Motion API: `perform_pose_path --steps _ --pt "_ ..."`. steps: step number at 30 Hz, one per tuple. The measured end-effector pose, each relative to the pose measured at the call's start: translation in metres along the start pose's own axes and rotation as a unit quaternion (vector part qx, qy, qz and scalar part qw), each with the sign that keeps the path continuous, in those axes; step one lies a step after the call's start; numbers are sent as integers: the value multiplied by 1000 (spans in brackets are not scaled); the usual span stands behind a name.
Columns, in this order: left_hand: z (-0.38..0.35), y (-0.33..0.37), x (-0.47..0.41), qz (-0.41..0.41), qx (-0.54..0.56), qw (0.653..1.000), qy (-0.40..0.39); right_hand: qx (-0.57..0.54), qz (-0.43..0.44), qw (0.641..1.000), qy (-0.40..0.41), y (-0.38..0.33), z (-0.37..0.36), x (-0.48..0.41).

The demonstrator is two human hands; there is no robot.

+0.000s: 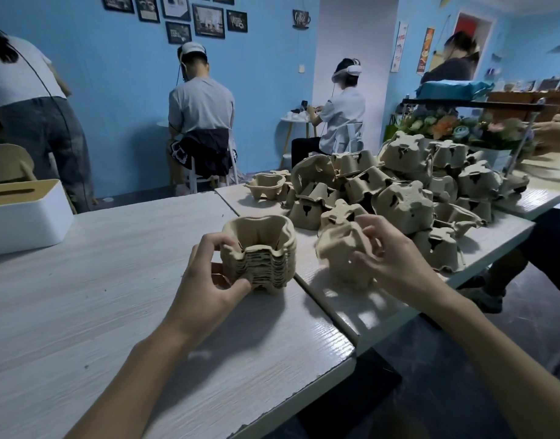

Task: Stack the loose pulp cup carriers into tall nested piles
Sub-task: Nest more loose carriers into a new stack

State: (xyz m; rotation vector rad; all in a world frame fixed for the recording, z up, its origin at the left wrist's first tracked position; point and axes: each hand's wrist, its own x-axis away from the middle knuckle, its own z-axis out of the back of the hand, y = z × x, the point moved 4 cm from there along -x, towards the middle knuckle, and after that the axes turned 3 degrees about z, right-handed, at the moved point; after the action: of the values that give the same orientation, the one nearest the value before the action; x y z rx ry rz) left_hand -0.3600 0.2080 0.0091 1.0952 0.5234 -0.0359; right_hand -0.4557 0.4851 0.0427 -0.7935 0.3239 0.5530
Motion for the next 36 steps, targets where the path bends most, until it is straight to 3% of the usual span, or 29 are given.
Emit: perform_pose_path --steps 3,5,13,19,26,30,36 --pt "-4 0 1 -8 -5 1000 0 -125 -14 990 60 -2 -5 4" --pt "-6 1 2 -11 -5 1000 0 -167 -26 985 45 -1 -11 8" --pt "-8 3 3 -17 0 1000 2 -61 -2 994 -90 -6 -20 13" --pt "-9 2 3 -22 -1 1000 4 -74 2 997 6 -3 -20 7" --pt "-11 0 2 -25 3 1000 3 -231 32 964 127 -26 -5 4" --pt "-14 -2 2 -27 7 1000 -6 -341 67 931 107 -54 -13 -6" --pt "-14 -7 1 -14 23 999 -19 -320 84 942 57 -75 -46 -24"
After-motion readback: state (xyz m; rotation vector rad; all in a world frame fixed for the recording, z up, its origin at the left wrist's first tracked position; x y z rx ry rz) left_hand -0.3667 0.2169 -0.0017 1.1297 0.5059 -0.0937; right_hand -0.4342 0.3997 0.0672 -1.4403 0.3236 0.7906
